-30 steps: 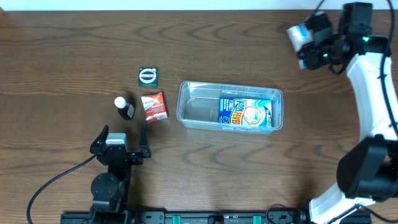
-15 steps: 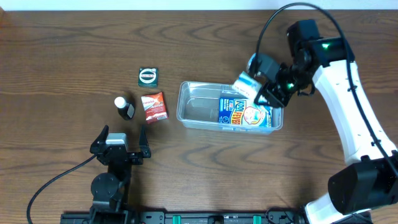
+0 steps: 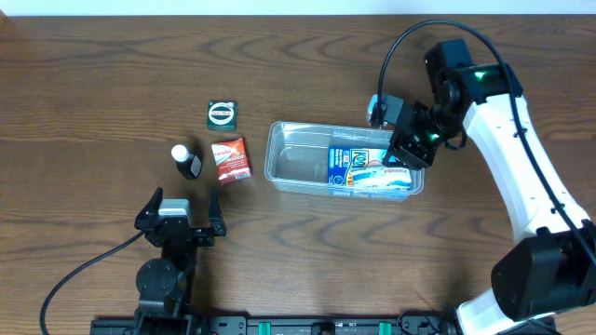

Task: Pack container
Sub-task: 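Place the white Panadol box into the container with the right gripper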

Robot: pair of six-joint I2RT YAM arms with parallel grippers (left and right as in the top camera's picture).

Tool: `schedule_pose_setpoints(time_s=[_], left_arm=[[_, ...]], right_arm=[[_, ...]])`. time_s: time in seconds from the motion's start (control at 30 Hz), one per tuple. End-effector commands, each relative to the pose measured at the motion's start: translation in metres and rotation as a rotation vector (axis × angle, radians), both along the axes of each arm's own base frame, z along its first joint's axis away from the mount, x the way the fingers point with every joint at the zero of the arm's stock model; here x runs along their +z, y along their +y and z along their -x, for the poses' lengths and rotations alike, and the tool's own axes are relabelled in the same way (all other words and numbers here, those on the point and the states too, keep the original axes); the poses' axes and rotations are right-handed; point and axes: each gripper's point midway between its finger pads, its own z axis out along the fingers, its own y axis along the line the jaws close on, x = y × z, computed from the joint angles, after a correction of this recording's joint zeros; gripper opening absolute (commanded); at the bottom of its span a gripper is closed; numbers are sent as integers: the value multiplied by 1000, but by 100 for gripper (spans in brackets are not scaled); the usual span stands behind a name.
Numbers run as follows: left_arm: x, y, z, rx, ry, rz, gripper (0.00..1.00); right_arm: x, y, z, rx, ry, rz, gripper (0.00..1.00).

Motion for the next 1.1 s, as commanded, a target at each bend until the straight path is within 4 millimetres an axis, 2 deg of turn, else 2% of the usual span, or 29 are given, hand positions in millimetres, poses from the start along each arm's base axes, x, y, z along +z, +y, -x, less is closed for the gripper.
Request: schedule_pose_setpoints(time_s=[0.0, 0.17, 0.3, 0.47, 0.5, 0.53, 0.6, 0.67, 0.73, 0.87, 0.97, 1.07], left_arm=[[-18, 4, 0, 21, 50, -13, 98], [-18, 4, 0, 20, 50, -13, 98], [-18, 4, 0, 21, 50, -13, 98], [-18, 4, 0, 21, 50, -13, 98], [-18, 4, 0, 21, 50, -13, 98], [-18, 4, 0, 21, 50, -13, 98], [-18, 4, 0, 21, 50, -13, 98], [-18, 4, 0, 21, 50, -13, 98], [-18, 4, 0, 21, 50, -13, 98], [-18, 4, 0, 21, 50, -13, 98], [-18, 4, 0, 21, 50, -13, 98], [-18, 4, 0, 21, 47, -13, 98]], right_arm=[[-5, 0, 1, 23, -23, -7, 49], [-12, 2, -7, 16, -51, -16, 49], [0, 12, -12, -5, -61, -77, 50], [43, 28, -10, -5, -59, -192, 67], [56, 29, -11, -18, -69, -203, 79], [65, 28, -14, -42, -80, -204, 99], [83, 21, -23, -117, -112, -186, 99], [100, 7, -37, -228, -163, -144, 99], [112, -16, -56, -394, -216, -89, 99], [131, -97, -93, -985, -270, -25, 99], [136, -158, -103, -1322, -285, -42, 99], [135, -192, -100, -1417, -290, -33, 99]])
